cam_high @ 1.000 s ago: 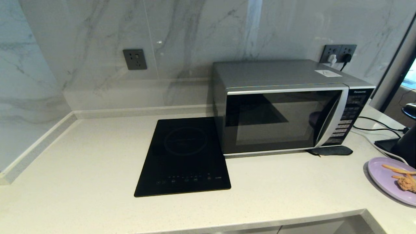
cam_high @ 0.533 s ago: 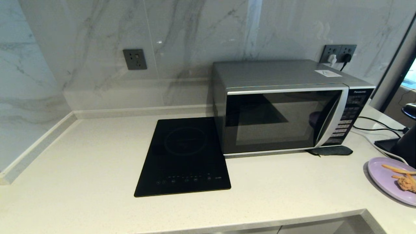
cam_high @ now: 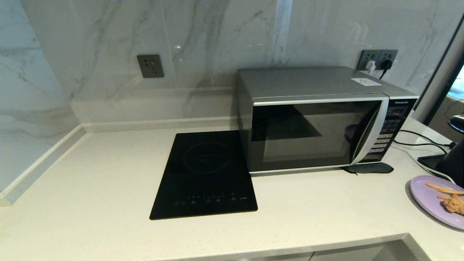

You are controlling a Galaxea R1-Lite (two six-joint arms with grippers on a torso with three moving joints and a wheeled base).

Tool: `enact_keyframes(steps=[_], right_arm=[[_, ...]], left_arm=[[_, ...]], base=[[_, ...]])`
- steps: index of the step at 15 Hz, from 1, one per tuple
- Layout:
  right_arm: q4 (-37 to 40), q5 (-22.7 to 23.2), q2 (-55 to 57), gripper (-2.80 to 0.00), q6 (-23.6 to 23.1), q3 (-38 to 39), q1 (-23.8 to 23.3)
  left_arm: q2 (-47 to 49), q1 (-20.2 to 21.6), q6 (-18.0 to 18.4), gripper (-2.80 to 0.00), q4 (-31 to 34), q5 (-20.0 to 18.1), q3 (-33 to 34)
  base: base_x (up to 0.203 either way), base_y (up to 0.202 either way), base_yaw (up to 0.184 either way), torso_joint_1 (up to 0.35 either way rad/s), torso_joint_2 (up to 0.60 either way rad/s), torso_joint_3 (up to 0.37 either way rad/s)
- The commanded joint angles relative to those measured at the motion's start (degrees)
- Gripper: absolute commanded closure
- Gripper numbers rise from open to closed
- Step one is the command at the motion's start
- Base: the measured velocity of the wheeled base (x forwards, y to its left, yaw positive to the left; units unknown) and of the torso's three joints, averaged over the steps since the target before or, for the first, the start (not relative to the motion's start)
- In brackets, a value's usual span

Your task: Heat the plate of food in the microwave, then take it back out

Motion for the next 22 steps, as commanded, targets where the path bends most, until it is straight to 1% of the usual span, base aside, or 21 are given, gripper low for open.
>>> enact_keyframes(steps=[1,22], right_arm=[[0.0,-0.1,0.2,0.00,0.1,0.1,0.0],[0.0,0.0,0.1,0.00,0.1,0.1,0.0]], left_arm=[[0.1,0.0,0.0,0.00,0.0,0.0,0.0],[0.1,0.0,0.0,0.00,0.0,0.0,0.0]], base=[[0.000,0.000,0.000,0.000,0.00,0.000],[0.000,0.000,0.000,0.000,0.00,0.000]])
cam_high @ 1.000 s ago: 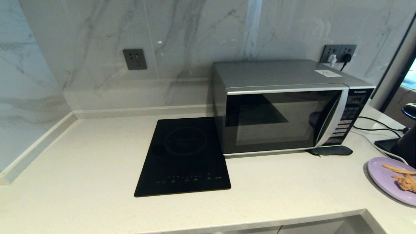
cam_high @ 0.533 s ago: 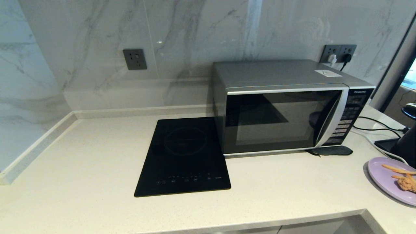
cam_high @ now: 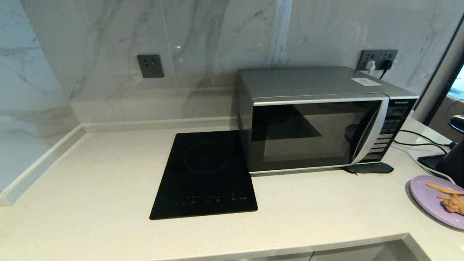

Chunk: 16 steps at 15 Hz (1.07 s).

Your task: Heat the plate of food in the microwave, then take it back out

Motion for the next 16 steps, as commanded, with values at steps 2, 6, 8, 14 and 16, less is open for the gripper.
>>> enact_keyframes(steps=[2,6,8,14,16], right_arm=[[0.0,0.0,0.0,0.00,0.1,0.1,0.0],[0.0,0.0,0.1,0.00,0.1,0.1,0.0],[0.0,0.0,0.1,0.00,0.1,0.1,0.0],[0.0,0.0,0.0,0.00,0.2,0.1,0.0],[0.0,-0.1,0.0,0.00,0.2,0.1,0.0]], left_arm=[[0.1,0.0,-0.1,0.00,0.0,0.0,0.0],[0.1,0.0,-0.1,0.00,0.0,0.0,0.0],[0.1,0.0,-0.1,0.00,0.0,0.0,0.0],[0.1,0.0,-0.1,0.00,0.0,0.0,0.0],[0.1,0.0,0.0,0.00,0.0,0.0,0.0]], base=[[0.000,0.000,0.000,0.000,0.00,0.000],[0.000,0.000,0.000,0.000,0.00,0.000],[0.000,0.000,0.000,0.000,0.00,0.000],[0.000,0.000,0.000,0.000,0.00,0.000],[0.000,0.000,0.000,0.000,0.00,0.000]])
